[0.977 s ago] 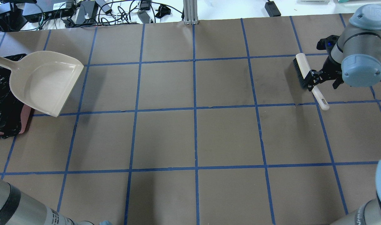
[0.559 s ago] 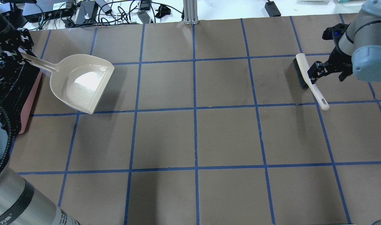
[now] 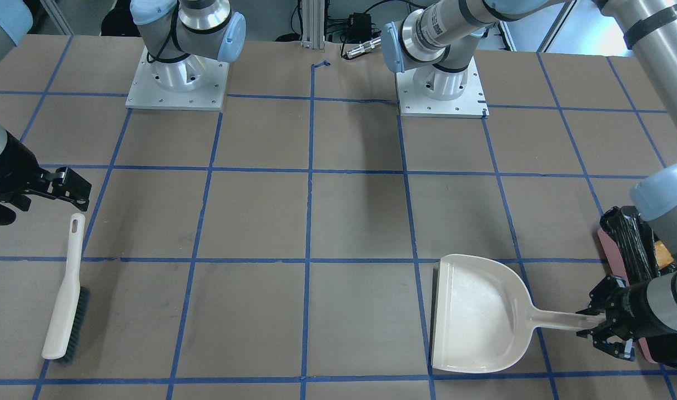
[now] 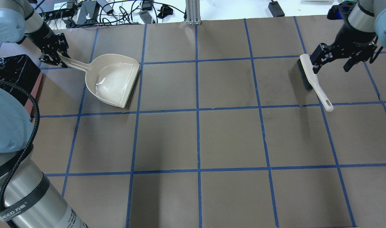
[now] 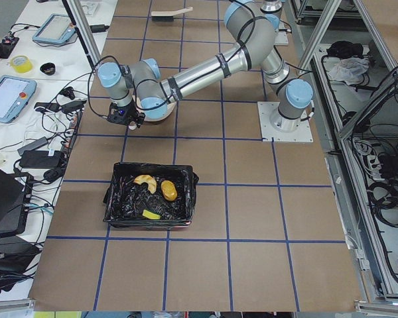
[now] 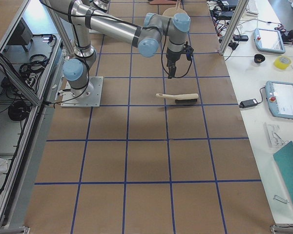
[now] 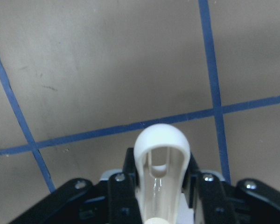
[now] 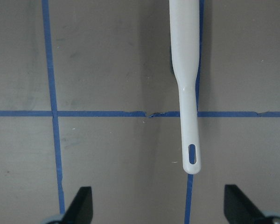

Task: Sweep and dump trash into bin
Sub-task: 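Bring the empty dustpan back to the table with left gripper while right lowers brush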

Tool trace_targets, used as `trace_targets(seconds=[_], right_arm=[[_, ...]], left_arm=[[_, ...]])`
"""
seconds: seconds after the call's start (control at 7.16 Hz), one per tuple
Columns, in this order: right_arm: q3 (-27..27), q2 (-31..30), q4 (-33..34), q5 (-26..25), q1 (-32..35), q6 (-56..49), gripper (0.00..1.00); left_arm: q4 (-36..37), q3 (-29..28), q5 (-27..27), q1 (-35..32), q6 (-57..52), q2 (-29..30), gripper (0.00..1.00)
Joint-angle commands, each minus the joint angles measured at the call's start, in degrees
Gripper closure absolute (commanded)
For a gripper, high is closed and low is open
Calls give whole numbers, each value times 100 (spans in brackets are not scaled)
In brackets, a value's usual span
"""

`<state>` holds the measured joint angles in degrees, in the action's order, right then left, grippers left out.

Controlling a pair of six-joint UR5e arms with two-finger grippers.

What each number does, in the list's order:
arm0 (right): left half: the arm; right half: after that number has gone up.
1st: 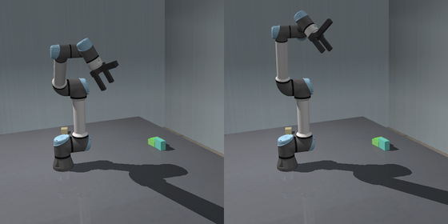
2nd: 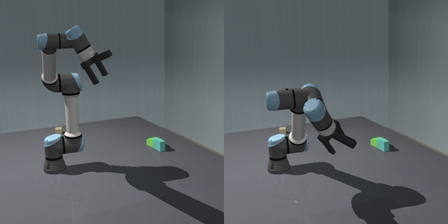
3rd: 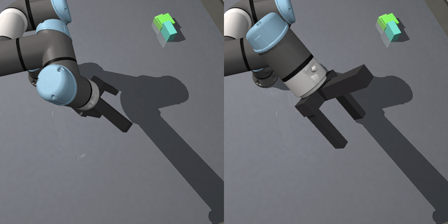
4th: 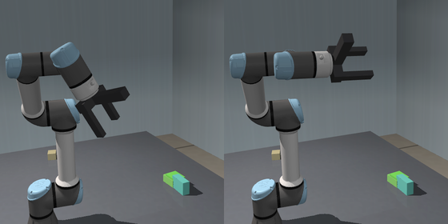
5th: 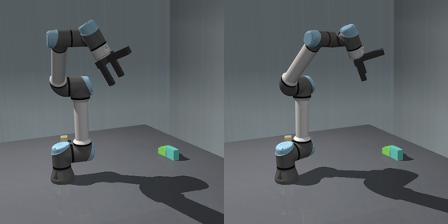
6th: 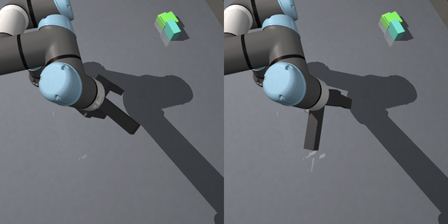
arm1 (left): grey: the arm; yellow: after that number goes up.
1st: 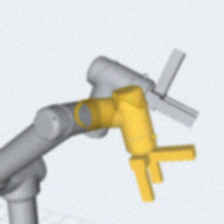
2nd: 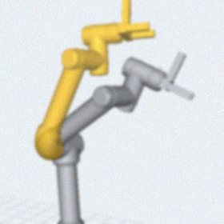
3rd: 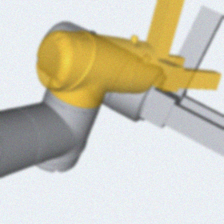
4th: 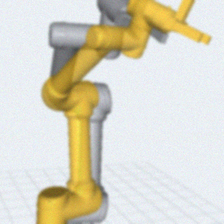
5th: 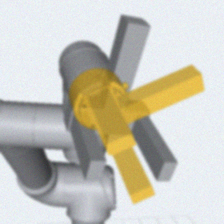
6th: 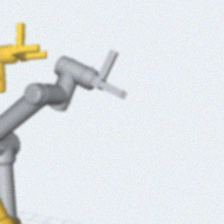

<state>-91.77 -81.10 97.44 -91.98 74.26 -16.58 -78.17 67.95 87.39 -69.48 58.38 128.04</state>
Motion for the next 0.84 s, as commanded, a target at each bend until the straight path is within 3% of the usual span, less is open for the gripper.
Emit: trace_targets(seconds=[0.0, 0.28, 0.7], right_arm=[[116, -282, -591, -153, 254, 276, 0], [72, -485, -919, 266, 675, 663, 0], [19, -486, -858, 295, 967, 840, 0]], left_arm=[[-22, 26, -205, -91, 726, 73, 100], [-41, 287, -187, -100, 851, -85, 100], [519, 1008, -152, -109, 850, -454, 100]])
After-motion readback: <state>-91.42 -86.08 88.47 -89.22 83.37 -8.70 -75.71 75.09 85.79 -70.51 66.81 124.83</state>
